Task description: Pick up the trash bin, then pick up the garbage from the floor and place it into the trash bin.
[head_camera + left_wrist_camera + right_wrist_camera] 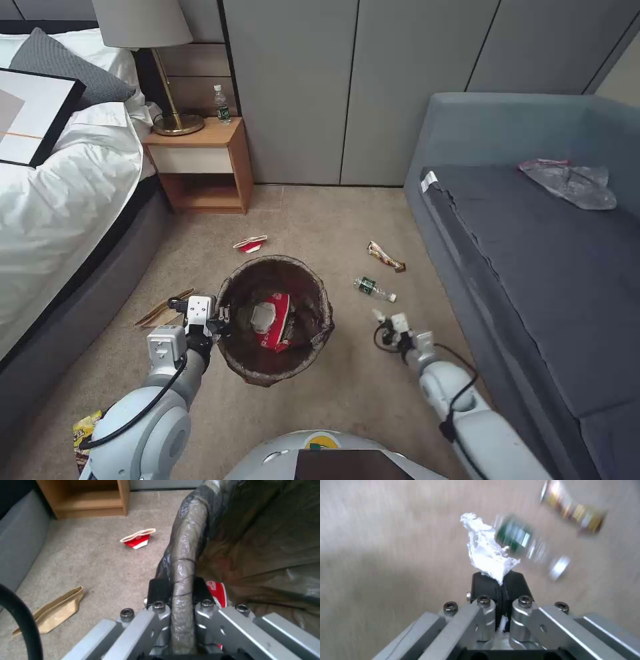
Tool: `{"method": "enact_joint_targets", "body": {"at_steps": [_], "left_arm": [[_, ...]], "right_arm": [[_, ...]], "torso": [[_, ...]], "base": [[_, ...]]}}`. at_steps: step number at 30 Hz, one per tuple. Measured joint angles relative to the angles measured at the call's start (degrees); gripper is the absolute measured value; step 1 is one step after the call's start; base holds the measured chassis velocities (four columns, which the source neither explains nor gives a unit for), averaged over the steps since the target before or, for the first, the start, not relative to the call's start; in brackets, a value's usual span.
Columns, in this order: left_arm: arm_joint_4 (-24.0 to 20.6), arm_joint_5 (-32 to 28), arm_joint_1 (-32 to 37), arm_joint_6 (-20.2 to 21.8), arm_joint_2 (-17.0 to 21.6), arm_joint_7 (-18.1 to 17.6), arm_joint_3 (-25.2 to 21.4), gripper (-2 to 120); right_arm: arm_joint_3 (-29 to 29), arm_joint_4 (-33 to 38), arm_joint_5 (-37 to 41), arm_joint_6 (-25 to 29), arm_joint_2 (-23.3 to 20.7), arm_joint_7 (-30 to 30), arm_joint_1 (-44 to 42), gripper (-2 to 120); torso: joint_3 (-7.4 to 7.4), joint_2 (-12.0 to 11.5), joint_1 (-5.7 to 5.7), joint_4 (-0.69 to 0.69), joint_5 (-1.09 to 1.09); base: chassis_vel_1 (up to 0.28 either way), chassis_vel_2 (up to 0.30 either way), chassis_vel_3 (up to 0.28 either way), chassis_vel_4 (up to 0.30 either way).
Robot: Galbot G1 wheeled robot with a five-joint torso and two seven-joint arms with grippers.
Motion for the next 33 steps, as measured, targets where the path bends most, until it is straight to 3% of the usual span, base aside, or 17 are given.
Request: {"method": "enact_joint_targets", "body": {"at_steps": [7,15,25,33], "left_arm": [[0.0,0.1,0.1,0.1,0.0,0.0,0.3,2],[0.0,0.2,0.3,0.4,0.0,-0.4,0.4,2],[0.0,0.3,0.4,0.9,0.0,-0.5,0.5,2],[0.0,0.3,0.3,1.1,0.0,-0.6,0.9,2]], "right_arm": [[5.0,14.5,7.7,-3.3,-6.7,-0.3,-0.8,0],[5.0,28.2,14.2,-6.5,-10.7,-0.7,1.5,0],[-0.4,35.9,20.1,-8.2,-13.7,-1.0,5.5,0],[-4.3,37.7,23.4,-8.6,-16.4,-4.6,9.9,0]], "torso": [[0.0,0.0,0.0,0.01,0.01],[0.0,0.0,0.0,0.0,0.0],[0.0,0.0,0.0,0.0,0.0],[0.0,0.0,0.0,0.01,0.0]], "base": [[0.0,0.0,0.0,0.0],[0.0,0.0,0.0,0.0],[0.0,0.0,0.0,0.0],[0.0,0.0,0.0,0.0]]}}
